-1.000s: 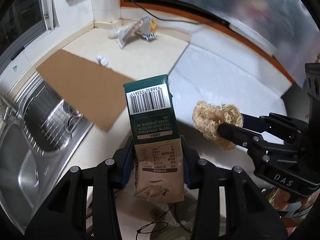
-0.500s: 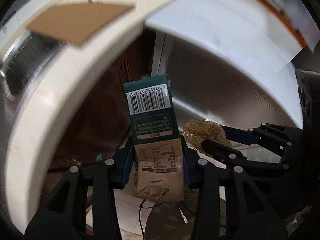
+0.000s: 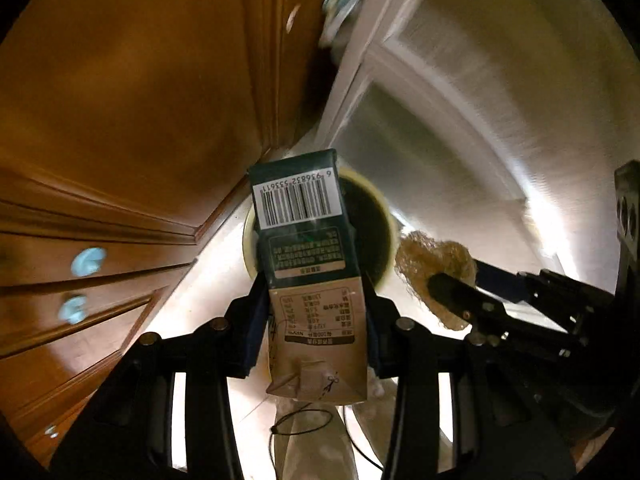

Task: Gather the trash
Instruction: 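Carry the green snack box and loofah sponge down over the floor bin, then open both grippers to drop the snack box and sponge into the bin, then move both tools back up to the counter toward the dropper bottle and carton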

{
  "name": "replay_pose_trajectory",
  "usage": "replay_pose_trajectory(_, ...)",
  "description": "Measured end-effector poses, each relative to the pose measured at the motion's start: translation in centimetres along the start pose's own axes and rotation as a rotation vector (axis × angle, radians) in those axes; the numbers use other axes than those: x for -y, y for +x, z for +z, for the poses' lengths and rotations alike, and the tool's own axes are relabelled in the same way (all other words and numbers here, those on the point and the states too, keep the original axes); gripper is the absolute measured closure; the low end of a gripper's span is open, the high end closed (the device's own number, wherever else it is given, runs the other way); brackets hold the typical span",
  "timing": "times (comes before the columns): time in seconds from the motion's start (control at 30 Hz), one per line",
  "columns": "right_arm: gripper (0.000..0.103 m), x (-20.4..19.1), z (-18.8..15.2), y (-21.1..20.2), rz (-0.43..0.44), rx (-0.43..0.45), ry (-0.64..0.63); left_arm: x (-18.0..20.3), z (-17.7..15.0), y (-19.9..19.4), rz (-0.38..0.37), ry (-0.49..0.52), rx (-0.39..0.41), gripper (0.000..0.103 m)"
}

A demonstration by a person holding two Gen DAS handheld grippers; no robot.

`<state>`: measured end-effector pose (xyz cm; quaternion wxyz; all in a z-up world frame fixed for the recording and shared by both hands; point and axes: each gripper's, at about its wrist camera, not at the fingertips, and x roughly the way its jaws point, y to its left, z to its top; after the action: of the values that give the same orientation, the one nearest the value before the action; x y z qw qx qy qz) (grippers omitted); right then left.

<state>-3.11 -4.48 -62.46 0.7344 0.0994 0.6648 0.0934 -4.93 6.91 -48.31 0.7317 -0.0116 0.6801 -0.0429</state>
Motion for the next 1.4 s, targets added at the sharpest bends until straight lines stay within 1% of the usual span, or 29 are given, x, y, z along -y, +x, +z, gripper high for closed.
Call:
replay_pose_trajectory(0.07, 0.066, 0.6, 0.6, 2.9, -0.006, -0.015, -0.002, -0.6, 0.0, 3.3, 0.002, -0.011, -0.008, 0.065)
replay_pose_trajectory(0.1, 0.066, 0.9, 0.7, 4.9, -0.007, -0.022, -0.007, -1.0, 0.0, 5.2, 0.009, -0.016, -0.017, 0.065)
replay_pose_trajectory(0.17, 0.065, 1.9, 1.9, 7.1, 0.000, -0.027, -0.014, -1.5, -0.1, 7.6, 0.016, -0.017, -0.026, 0.065)
replay_pose_trajectory(0.23, 0.064, 2.4, 1.8, 9.6, 0.006, -0.031, -0.027, -1.7, 0.2, 9.6, 0.034, -0.005, -0.018, 0.065)
replay_pose_trajectory(0.33, 0.057, 2.8, 2.8, 11.6, 0.005, -0.043, -0.045, -1.9, 0.1, 11.7, 0.060, 0.013, -0.009, 0.065)
replay_pose_trajectory(0.37, 0.055, 3.0, 3.9, 11.8, 0.002, -0.046, -0.047, -2.0, 0.0, 12.2, 0.063, 0.016, -0.016, 0.064)
replay_pose_trajectory(0.43, 0.051, 3.4, 4.5, 12.2, 0.012, -0.038, -0.052, -2.2, -0.1, 12.9, 0.074, 0.021, -0.031, 0.064)
replay_pose_trajectory(0.47, 0.046, 3.4, 4.6, 12.1, 0.012, -0.027, -0.051, -2.3, 0.0, 13.1, 0.077, 0.021, -0.032, 0.059)
replay_pose_trajectory(0.5, 0.045, 3.5, 4.6, 11.9, 0.006, -0.012, -0.049, -2.5, 0.0, 13.2, 0.080, 0.017, -0.031, 0.052)
replay_pose_trajectory(0.53, 0.045, 3.8, 4.6, 11.7, 0.008, -0.002, -0.044, -2.4, 0.3, 13.3, 0.080, 0.010, -0.030, 0.047)
replay_pose_trajectory(0.6, 0.044, 4.5, 4.4, 10.9, 0.013, 0.009, -0.026, -2.8, 0.4, 13.0, 0.083, -0.004, -0.030, 0.026)
replay_pose_trajectory(0.67, 0.042, 4.8, 4.2, 10.2, 0.011, 0.019, -0.006, -3.2, 0.6, 12.4, 0.082, -0.015, -0.017, 0.016)
replay_pose_trajectory(0.8, 0.042, 5.2, 3.6, 8.8, 0.010, 0.028, 0.010, -4.0, 0.9, 10.6, 0.081, -0.008, 0.000, 0.016)
replay_pose_trajectory(0.9, 0.042, 5.2, 3.1, 7.2, 0.013, 0.033, 0.025, -3.5, 0.6, 8.4, 0.082, 0.005, -0.002, 0.016)
replay_pose_trajectory(1.03, 0.042, 4.5, 2.6, 5.0, 0.016, 0.036, 0.042, -2.4, 0.7, 6.6, 0.068, 0.008, -0.012, 0.016)
replay_pose_trajectory(1.17, 0.042, 3.6, 2.3, 2.0, 0.020, 0.042, 0.055, -1.6, 0.7, 3.8, 0.061, 0.006, -0.008, 0.016)
replay_pose_trajectory(1.4, 0.042, 1.8, 2.0, -4.5, 0.029, 0.060, 0.059, -1.2, 0.9, -2.2, 0.023, -0.029, 0.007, 0.016)
